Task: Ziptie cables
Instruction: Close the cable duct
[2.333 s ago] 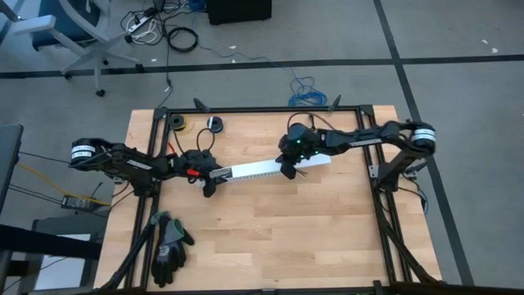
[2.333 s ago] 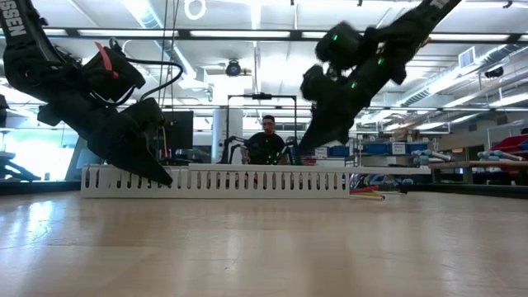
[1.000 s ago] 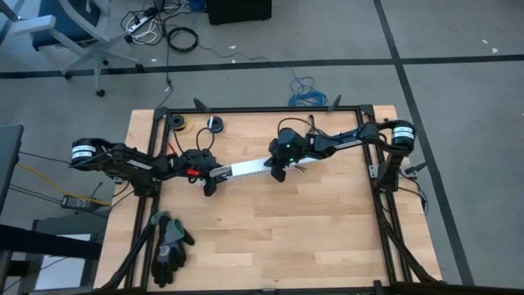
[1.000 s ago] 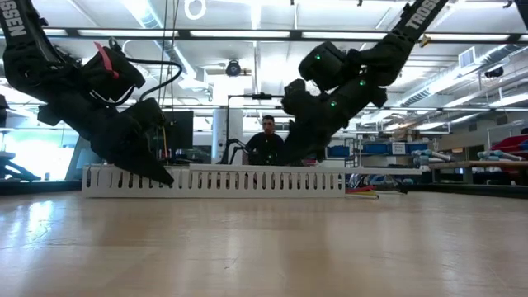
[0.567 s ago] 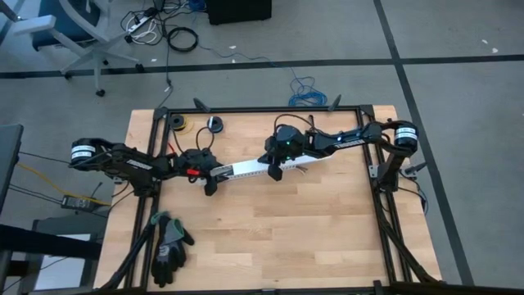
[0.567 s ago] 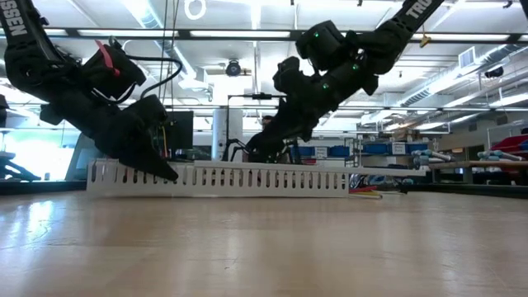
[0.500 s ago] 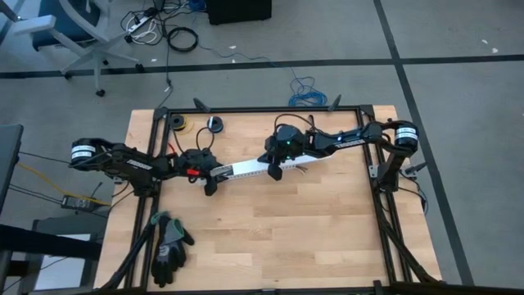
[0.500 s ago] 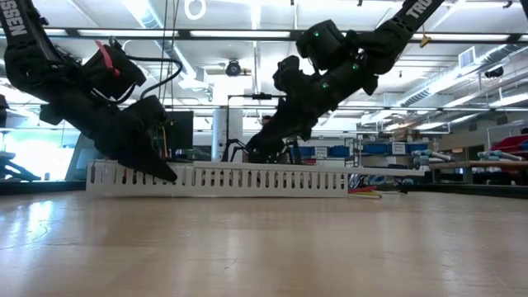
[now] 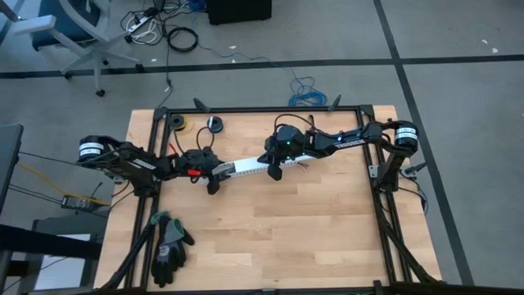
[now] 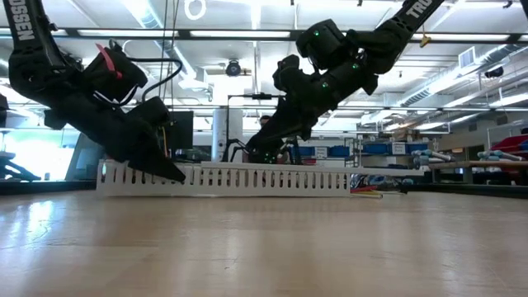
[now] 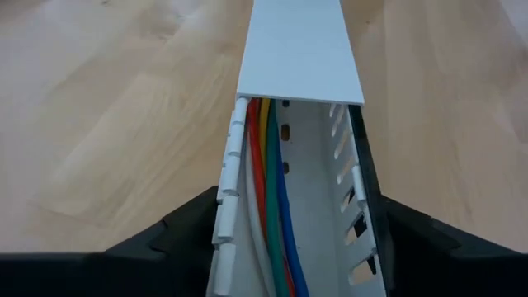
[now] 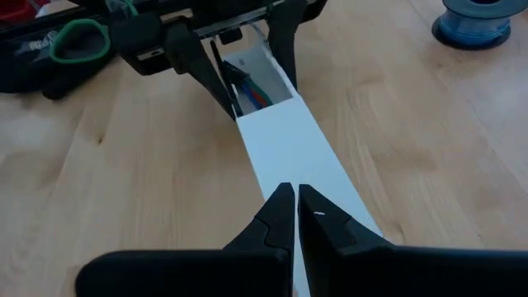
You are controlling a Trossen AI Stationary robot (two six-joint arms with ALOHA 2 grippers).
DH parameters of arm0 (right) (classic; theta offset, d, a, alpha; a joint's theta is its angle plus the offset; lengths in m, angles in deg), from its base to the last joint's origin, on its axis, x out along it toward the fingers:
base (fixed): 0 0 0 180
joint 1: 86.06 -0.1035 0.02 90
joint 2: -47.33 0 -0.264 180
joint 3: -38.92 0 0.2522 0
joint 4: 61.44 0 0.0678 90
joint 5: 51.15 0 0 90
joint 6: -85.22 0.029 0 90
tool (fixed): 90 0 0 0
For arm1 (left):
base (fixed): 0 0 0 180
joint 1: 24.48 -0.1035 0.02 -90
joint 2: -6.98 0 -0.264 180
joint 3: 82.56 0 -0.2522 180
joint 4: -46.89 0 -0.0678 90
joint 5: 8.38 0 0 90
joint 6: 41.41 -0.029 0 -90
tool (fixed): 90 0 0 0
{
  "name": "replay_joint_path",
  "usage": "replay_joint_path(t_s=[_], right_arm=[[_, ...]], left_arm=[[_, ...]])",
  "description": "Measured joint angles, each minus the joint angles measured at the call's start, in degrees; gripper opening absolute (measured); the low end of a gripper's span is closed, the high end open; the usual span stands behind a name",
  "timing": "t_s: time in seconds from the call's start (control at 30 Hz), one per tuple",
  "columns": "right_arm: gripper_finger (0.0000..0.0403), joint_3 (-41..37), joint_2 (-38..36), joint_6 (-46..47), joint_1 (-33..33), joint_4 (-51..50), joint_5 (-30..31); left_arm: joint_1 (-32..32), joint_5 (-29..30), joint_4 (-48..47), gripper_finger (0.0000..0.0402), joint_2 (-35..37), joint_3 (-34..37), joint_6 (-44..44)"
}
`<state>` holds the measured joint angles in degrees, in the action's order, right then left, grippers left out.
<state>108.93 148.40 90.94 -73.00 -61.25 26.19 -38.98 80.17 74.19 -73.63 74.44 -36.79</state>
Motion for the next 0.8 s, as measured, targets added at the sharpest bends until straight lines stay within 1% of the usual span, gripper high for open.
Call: replay_joint_path(t_s=[0.3,0.57,0.8], right_arm=[[0.0009,0.0,-0.1,-0.3,0.0,-0.4,0.0],[0.0009,0.0,-0.1,-0.4,0.0,-0.6,0.0],[0.0009,0.0,-0.1,-0.4,0.0,-0.8,0.0]], left_arm=[[0.0,1.2,0.7,0.0269,0.0,0.0,0.0],[0.0,-0.7,0.6,0.0269,0.0,0.0,0.5],[0.0,-0.8,0.6,0.0269,0.0,0.0,1.6]])
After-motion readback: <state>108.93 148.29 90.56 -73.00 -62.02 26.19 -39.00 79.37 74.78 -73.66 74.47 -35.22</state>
